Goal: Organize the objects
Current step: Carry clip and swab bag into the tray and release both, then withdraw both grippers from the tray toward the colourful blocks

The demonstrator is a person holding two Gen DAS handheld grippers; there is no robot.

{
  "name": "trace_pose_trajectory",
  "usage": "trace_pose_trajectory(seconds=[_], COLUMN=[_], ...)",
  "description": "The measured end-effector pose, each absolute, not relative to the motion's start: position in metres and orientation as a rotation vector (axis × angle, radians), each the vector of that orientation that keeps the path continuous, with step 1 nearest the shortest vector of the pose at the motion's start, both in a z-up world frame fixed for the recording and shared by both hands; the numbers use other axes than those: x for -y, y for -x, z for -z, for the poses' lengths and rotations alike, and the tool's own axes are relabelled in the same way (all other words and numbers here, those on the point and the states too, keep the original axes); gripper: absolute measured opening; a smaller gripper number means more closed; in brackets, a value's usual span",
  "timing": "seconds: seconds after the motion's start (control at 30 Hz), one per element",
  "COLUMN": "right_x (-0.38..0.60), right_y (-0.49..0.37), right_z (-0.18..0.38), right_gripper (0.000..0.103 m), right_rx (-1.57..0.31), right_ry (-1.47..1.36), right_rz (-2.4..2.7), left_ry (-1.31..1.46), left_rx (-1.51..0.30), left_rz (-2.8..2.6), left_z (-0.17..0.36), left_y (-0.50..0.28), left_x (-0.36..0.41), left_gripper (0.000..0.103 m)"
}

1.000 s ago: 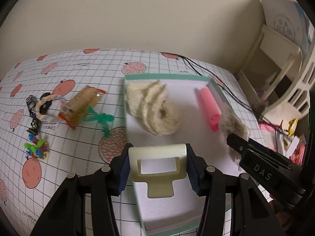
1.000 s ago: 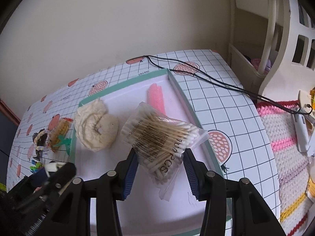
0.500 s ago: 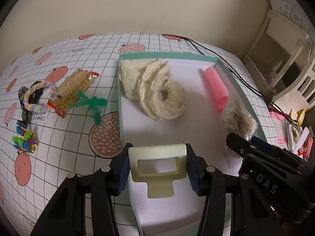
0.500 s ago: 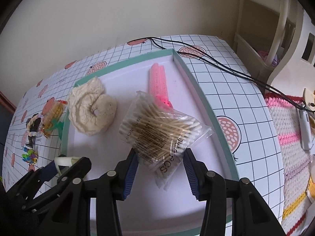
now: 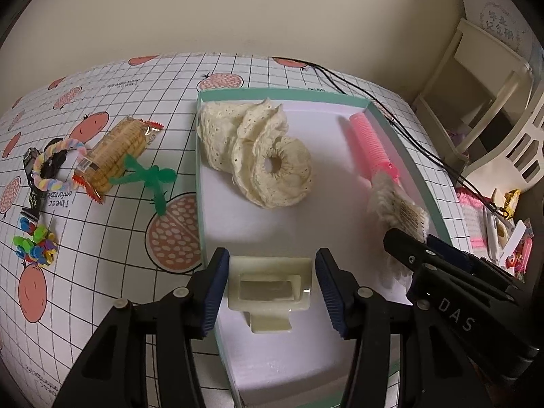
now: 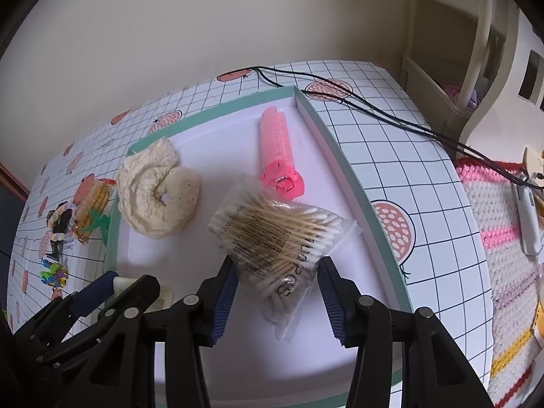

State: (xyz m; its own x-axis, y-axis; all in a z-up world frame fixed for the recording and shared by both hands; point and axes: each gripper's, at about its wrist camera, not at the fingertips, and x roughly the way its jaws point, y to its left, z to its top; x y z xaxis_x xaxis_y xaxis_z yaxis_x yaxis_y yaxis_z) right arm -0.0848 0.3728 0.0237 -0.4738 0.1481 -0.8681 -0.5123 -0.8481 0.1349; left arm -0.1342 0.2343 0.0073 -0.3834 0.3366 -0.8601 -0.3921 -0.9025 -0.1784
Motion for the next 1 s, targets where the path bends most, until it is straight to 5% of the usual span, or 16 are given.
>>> trace_pose_trajectory(seconds=[0.33, 0.67, 0.87, 1.0], right_x=[-0.372, -0.365, -0.364, -0.364], right_y=[0.083, 0.086, 0.087, 0.087], right_z=[-0.031, -0.036, -0.034, -0.034], right_gripper=[0.061, 0.062, 0.074, 0.09], right_rx=[-0.531, -0.513, -0.51, -0.505], right_ry=[1.285, 1.25, 1.245, 1.234], right_rz=[-2.373, -2.416, -2.426, -2.424], left_ry=[1.356, 1.338, 1.314, 1.321], left_rx=[-0.034, 0.036, 0.068, 0.074], left_rz=[-2.353, -2.476, -2.537, -2.531], left_z=[-0.026, -0.03, -0.031, -0.03], left_y=[0.138, 0.148, 0.152, 0.153], left_x=[-0.22, -0.194, -0.18, -0.175], left_gripper=[0.055, 0.084, 0.103, 0.103])
